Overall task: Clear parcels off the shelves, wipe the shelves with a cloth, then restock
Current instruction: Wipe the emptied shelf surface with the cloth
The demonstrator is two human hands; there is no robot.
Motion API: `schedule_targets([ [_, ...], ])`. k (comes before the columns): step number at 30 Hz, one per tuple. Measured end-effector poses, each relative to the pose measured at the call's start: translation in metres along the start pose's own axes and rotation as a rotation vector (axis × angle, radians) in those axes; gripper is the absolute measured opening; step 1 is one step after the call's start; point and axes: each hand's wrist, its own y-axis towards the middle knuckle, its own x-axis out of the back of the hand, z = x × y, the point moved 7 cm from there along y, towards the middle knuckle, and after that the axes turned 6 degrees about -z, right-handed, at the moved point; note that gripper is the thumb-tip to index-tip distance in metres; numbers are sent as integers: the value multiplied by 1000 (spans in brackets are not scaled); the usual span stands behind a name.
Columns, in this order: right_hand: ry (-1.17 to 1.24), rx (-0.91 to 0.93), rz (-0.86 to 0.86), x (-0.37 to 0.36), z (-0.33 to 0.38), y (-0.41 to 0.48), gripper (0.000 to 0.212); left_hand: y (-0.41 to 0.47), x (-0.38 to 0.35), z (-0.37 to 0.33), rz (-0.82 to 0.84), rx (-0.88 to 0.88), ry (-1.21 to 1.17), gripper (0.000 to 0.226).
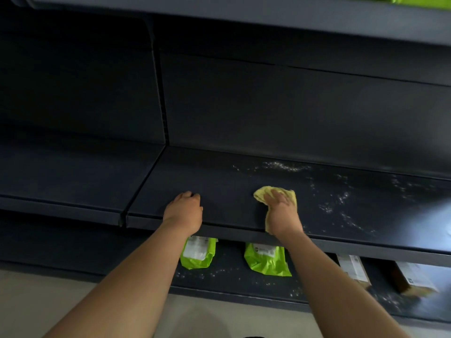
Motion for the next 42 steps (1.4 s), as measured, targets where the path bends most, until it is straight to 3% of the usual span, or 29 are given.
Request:
schedule_targets([
  [6,151,-231,-131,35,-37,13,64,7,0,1,31,18,13,43],
  [8,152,-73,-120,27,1,23,62,10,0,0,37,16,23,45],
  [12,78,261,130,-24,82,36,53,21,0,0,38,25,69,45],
  [16,124,340,101,-33,88,51,47,37,1,-4,18,17,149,46],
  [20,16,204,12,-24,28,79,49,54,0,-9,33,2,209,47],
  [23,-117,14,-9,-7,-24,88,69,64,-1,-9,64,-4,224,49],
  [25,44,-80,-97,1,-32,87,71,69,-1,-8,77,-10,220,49],
  [26,152,-43,-151,2,-22,86,68,73,-1,-8,83,-13,211,50],
  [29,381,248,-199,-6,34,82,64,81,-1,-6,103,-10,177,51],
  [32,321,431,-44,-26,89,99,63,90,0,-4,96,-6,169,53],
  [35,199,433,160,-48,109,128,67,96,-2,0,72,7,165,53],
  [39,126,420,222,-57,119,154,67,105,-4,-2,19,-6,215,49],
  [42,53,308,212,-62,108,171,72,110,-9,-6,14,15,254,49],
])
